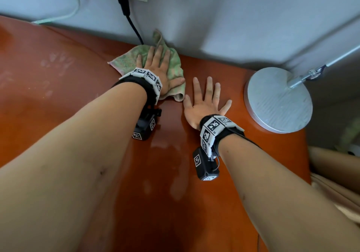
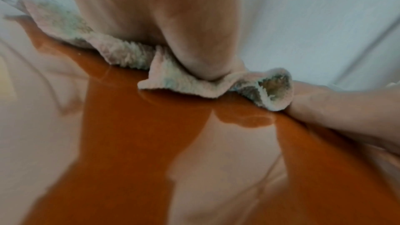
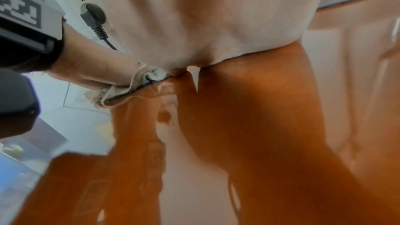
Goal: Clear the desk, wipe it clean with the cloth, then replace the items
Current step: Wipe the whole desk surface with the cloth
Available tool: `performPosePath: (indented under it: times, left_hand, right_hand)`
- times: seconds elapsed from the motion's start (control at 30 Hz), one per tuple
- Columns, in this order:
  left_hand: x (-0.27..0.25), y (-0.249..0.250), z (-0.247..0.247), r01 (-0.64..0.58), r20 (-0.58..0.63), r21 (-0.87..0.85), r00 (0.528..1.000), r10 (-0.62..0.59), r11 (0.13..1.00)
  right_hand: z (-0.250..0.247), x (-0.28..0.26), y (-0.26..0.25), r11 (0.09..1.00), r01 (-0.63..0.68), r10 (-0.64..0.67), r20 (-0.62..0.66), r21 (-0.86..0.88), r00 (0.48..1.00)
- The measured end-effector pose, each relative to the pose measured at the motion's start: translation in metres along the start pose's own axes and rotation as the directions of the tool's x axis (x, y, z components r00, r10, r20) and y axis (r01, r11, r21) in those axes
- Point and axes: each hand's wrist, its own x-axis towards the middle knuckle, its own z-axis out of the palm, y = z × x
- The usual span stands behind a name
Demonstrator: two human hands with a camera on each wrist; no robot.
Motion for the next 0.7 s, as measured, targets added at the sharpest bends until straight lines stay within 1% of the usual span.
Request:
performPosePath:
  times: [0.17,0.37,0.47,0.6,0.7]
  left_hand:
    - [-0.009,-0.014,-0.002,0.024,-0.017,-0.025,1.000,-0.025,0.999]
    - [-0.021,-0.062,-0.003,0.103,-0.024,-0.054,0.994,-0.105,0.993]
    - [-0.027,-0.080,-0.003,0.144,-0.038,-0.066,0.988,-0.147,0.987]
    - [-0.023,-0.083,-0.004,0.147,-0.040,-0.059,0.988,-0.149,0.987]
    - [-0.015,-0.086,-0.007,0.128,-0.057,-0.036,0.990,-0.130,0.991]
  right_hand:
    - [0.000,-0.001,-0.002,1.000,-0.008,0.008,0.001,-0.007,1.000]
    - [-0.001,-0.002,-0.003,0.999,-0.032,0.033,0.019,-0.037,0.999]
    - [0.001,-0.002,-0.005,0.998,-0.034,0.034,0.002,-0.045,0.999]
    - [0.002,-0.001,-0.007,0.998,-0.050,0.049,-0.026,-0.039,0.998]
    - [-0.001,0.000,-0.007,0.998,-0.063,0.064,0.013,-0.024,0.998]
